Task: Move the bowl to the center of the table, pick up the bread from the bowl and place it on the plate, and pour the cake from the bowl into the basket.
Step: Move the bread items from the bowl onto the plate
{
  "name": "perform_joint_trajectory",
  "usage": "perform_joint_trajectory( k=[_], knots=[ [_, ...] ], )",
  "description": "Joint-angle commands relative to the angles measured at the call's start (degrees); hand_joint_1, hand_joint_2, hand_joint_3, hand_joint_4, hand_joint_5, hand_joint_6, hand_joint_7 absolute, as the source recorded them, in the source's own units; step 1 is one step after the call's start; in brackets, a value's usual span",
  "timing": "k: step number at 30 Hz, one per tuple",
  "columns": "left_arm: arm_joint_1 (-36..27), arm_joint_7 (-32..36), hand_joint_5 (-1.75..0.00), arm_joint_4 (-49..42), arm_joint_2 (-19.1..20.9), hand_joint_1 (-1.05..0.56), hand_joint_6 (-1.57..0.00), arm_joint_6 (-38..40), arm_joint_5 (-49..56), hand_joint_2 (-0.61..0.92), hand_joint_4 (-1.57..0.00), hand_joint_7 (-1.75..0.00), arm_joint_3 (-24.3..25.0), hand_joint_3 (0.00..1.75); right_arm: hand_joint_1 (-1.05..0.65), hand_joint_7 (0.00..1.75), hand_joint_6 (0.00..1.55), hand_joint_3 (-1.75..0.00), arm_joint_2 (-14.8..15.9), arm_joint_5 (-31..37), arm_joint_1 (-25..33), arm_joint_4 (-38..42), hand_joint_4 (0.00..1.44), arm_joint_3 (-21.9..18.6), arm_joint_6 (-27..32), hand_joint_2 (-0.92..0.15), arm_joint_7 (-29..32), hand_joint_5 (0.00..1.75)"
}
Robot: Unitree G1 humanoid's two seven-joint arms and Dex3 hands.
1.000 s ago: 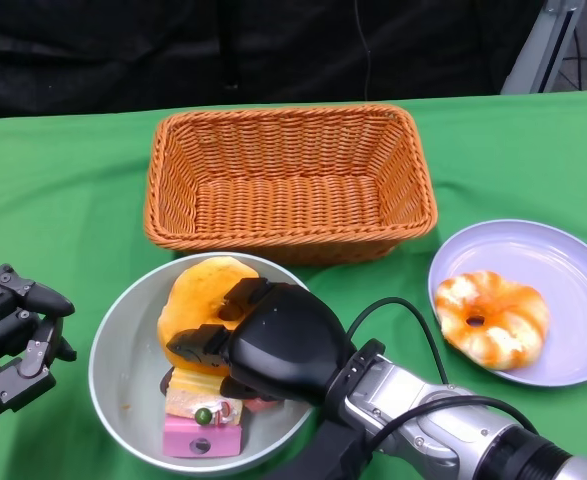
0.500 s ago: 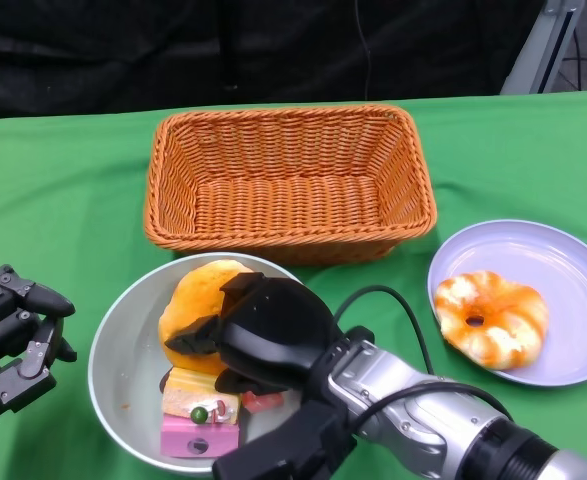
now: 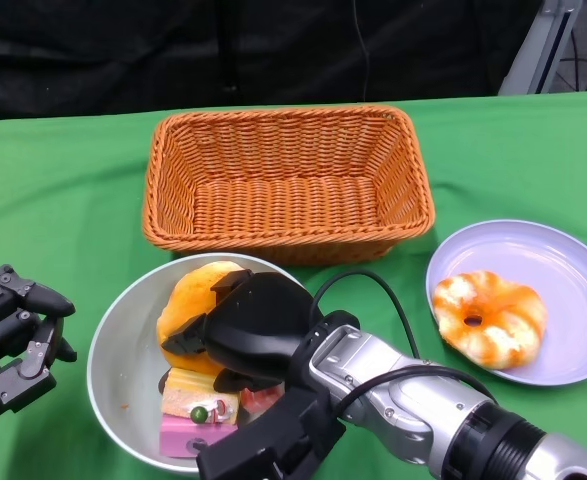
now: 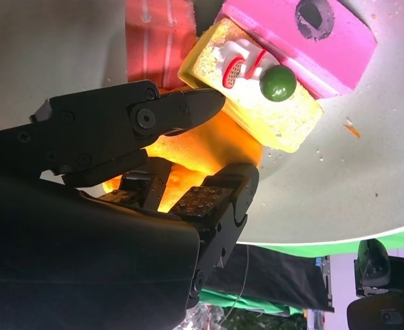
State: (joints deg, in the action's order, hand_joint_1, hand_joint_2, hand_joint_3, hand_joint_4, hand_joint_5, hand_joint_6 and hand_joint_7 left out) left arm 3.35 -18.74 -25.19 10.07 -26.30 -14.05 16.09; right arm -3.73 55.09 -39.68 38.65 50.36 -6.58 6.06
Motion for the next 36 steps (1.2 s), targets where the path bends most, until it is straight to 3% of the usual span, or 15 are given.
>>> perform_joint_trajectory(
  k=[1,5,10,12,16,20,23,26,27,28,30,32,36],
  knots=[
    [-0.42,-0.59,-1.58,-0.63,0.80,-0.05,-0.73,-0.53,-0.46,0.66,-0.68,-1.26,0.31,0.89,-0.32,0.04,0.83,-0.01,1.51,1.66,2.79,4.29,0.72,2.38,-1.22,-0.92,2.07,0.82],
    [-0.42,-0.77,-1.58,-0.64,0.64,-0.05,-0.73,-0.71,-0.74,0.65,-0.69,-1.25,0.40,0.89,-0.31,0.03,0.95,0.00,1.39,1.54,2.81,5.56,0.91,2.62,-1.83,-0.89,3.78,0.57],
    [-0.47,-0.89,-1.61,-0.70,0.84,-0.05,-0.72,-0.92,-0.36,0.65,-0.66,-1.26,0.31,0.92,-0.31,0.03,1.00,0.00,0.93,0.43,2.91,7.22,0.95,1.84,-2.78,-0.88,5.49,0.55],
    [-0.44,-0.83,-1.60,-0.78,0.85,-0.05,-0.72,-1.02,-0.27,0.64,-0.66,-1.26,0.33,0.93,-0.29,0.02,1.02,0.00,0.70,-0.45,3.13,7.43,0.88,1.17,-3.03,-0.88,5.79,0.79],
    [-0.45,-0.91,-1.60,-0.86,0.95,-0.05,-0.71,-1.06,-0.19,0.63,-0.66,-1.27,0.28,0.94,-0.28,0.01,1.04,0.00,0.54,-1.49,3.23,7.67,0.81,0.54,-3.53,-0.88,5.71,1.01],
    [-0.46,-0.91,-1.60,-0.91,0.99,-0.05,-0.71,-1.17,-0.12,0.63,-0.66,-1.27,0.25,0.94,-0.28,0.00,1.04,0.00,0.48,-1.63,3.24,7.82,0.78,0.27,-3.84,-0.89,5.67,1.10],
    [-0.54,-0.69,-1.61,-0.42,0.75,-0.06,-0.71,-0.65,-0.33,0.63,-0.66,-1.28,0.25,0.92,-0.23,0.00,1.01,0.00,0.22,-3.67,3.41,7.27,0.80,-1.01,-3.59,-0.91,3.30,1.32],
    [-0.38,-0.90,-1.60,-0.80,0.83,-0.06,-0.71,-0.96,-0.34,0.64,-0.66,-1.28,0.26,0.91,-0.22,0.00,1.00,0.00,0.05,-6.04,3.75,6.50,0.80,-2.64,-4.46,-0.91,2.92,1.37],
    [-0.26,-0.92,-1.61,-1.15,0.92,-0.06,-0.71,-1.34,-0.15,0.64,-0.66,-1.28,0.24,0.91,-0.15,0.52,0.92,-0.01,-0.06,-7.67,4.04,5.91,0.75,-3.94,-5.33,-0.91,3.05,1.59],
    [-0.18,-0.94,-1.61,-1.41,0.99,-0.06,-0.71,-1.62,-0.01,0.64,-0.66,-1.29,0.23,0.91,-0.12,0.96,0.75,-0.01,-0.10,-8.84,4.25,5.41,0.74,-4.85,-5.94,-0.91,3.14,1.67],
    [-0.07,-0.80,-1.61,-1.75,1.04,-0.07,-0.71,-1.90,0.26,0.63,-0.66,-1.29,0.18,0.91,-0.10,1.33,0.60,-0.01,-0.08,-10.11,4.48,4.75,0.71,-5.78,-6.57,-0.91,3.01,1.73],
    [0.03,-1.04,-1.61,-1.91,0.98,-0.07,-0.71,-1.93,-0.05,0.63,-0.66,-1.29,0.22,0.91,-0.09,1.41,0.57,-0.01,0.01,-10.66,4.59,4.34,0.71,-6.21,-7.09,-0.92,3.04,1.74],
    [0.16,-1.54,-1.61,-2.00,0.87,-0.06,-0.71,-1.88,-0.63,0.64,-0.67,-1.29,0.34,0.91,-0.10,1.31,0.60,-0.02,0.06,-10.85,4.76,4.00,0.66,-6.83,-7.83,-0.92,3.21,1.75]
  ],
)
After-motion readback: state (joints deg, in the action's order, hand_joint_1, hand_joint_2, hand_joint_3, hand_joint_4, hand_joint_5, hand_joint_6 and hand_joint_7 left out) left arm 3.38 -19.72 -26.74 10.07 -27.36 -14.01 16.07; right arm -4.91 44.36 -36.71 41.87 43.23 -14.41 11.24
